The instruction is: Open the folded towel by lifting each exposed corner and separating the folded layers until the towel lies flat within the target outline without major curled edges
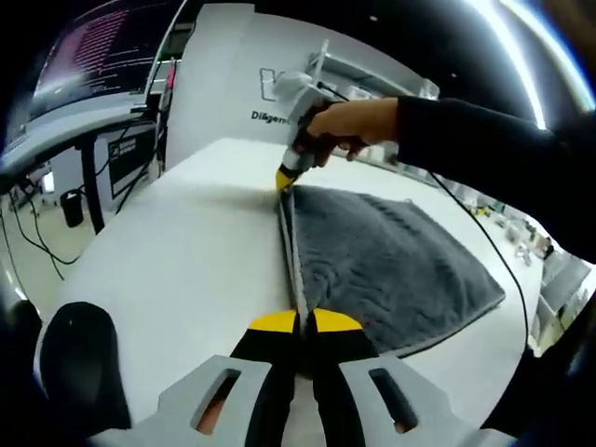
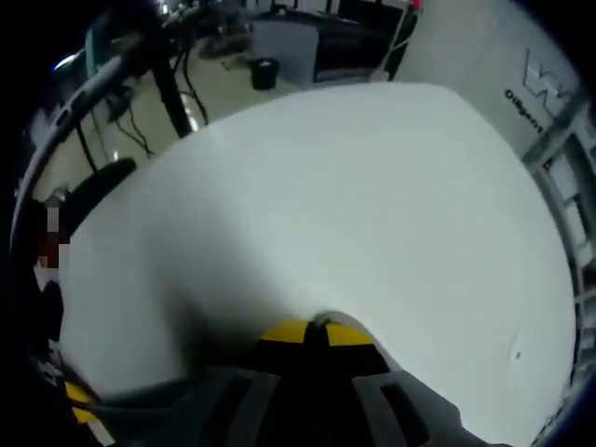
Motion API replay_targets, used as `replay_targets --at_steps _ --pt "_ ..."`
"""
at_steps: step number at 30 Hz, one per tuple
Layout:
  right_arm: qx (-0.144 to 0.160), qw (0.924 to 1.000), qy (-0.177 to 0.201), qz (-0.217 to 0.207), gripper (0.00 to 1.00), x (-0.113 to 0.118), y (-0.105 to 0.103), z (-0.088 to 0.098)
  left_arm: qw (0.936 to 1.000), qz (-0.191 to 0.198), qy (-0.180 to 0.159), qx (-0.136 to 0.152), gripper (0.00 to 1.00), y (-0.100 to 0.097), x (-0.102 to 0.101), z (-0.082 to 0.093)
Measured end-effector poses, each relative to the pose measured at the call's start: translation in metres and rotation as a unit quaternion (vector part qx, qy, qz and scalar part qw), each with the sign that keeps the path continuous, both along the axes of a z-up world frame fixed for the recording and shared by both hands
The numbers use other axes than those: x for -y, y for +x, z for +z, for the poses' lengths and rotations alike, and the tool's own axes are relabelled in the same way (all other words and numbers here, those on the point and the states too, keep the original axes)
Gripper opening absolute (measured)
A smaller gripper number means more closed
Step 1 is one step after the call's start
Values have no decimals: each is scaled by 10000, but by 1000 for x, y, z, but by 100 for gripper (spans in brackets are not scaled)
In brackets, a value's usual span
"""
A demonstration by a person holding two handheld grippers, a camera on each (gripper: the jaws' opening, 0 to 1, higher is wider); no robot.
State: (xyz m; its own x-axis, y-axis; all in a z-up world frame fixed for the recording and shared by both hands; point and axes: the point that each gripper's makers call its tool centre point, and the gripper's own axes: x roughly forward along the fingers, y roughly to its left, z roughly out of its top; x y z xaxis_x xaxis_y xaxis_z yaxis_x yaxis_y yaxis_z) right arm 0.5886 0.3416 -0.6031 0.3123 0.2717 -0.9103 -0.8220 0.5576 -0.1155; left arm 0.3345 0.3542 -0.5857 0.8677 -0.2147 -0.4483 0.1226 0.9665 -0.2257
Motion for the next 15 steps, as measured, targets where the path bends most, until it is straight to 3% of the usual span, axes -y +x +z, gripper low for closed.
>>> replay_targets --at_steps 10,15 --pt "51 9999 73 142 0 -26 -6 0 9993 206 291 -60 2 -8 -18 0" --pt "-20 9994 321 152 0 -42 -10 0 9984 335 439 -121 2 -12 -30 -3"
